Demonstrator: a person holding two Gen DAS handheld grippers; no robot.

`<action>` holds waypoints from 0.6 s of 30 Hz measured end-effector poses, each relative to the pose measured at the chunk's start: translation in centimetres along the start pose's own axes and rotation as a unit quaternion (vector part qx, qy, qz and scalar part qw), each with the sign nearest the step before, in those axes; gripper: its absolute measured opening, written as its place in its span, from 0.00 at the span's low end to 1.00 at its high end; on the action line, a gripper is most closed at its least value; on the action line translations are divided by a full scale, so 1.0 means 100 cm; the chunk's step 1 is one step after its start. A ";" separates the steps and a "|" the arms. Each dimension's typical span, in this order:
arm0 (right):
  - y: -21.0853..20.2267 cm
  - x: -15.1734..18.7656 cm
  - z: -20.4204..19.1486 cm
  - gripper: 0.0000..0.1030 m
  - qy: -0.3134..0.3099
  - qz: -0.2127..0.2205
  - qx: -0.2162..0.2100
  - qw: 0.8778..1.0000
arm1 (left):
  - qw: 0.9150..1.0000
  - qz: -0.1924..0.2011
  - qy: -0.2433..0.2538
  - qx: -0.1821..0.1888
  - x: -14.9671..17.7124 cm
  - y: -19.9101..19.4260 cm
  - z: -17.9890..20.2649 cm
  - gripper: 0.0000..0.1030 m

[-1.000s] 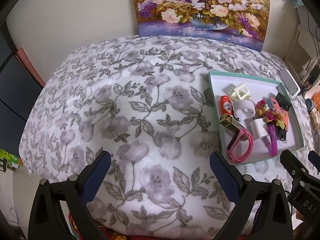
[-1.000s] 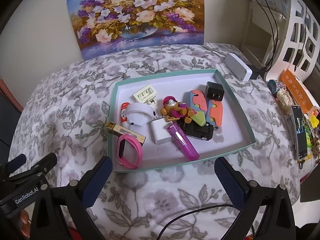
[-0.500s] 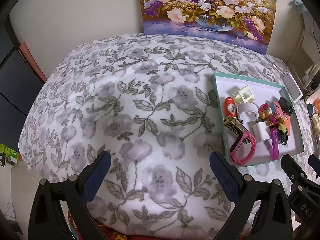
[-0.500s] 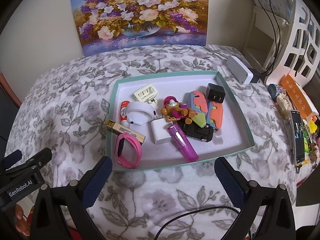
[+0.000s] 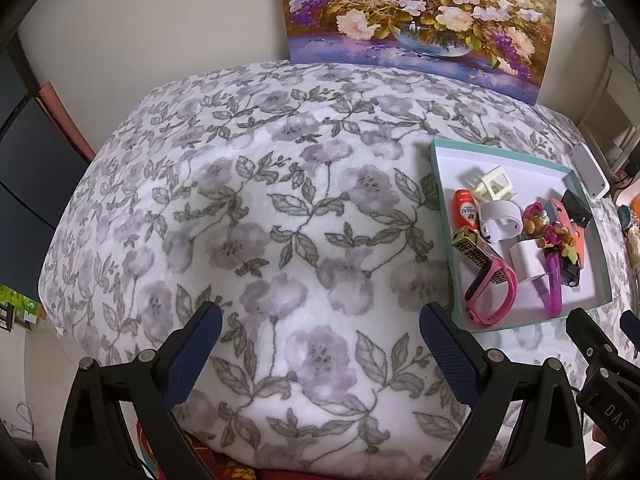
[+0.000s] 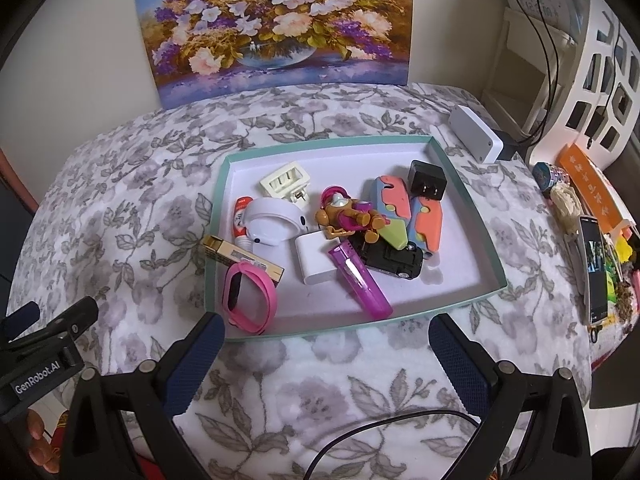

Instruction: Organize rigid objects

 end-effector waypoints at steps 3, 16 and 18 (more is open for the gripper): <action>0.000 0.000 0.000 1.00 -0.001 0.000 0.000 1.000 | 1.000 0.000 0.001 0.001 0.000 0.000 0.000 0.96; 0.001 0.001 0.000 1.00 0.000 0.000 0.000 1.000 | 1.000 -0.003 -0.001 -0.002 0.003 0.002 -0.002 0.96; 0.001 0.001 0.000 1.00 0.000 -0.001 0.000 1.000 | 1.000 -0.003 0.000 -0.002 0.002 0.002 -0.001 0.96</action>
Point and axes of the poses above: each gripper's, at about its wrist camera, not at the fingertips, and y roughly the way its jaws point, z to its right, x to its underside, the point moved 9 cm from there along y, roughly the way its jaws point, and after that the axes turned 12 degrees about z, right-handed, at the moved point
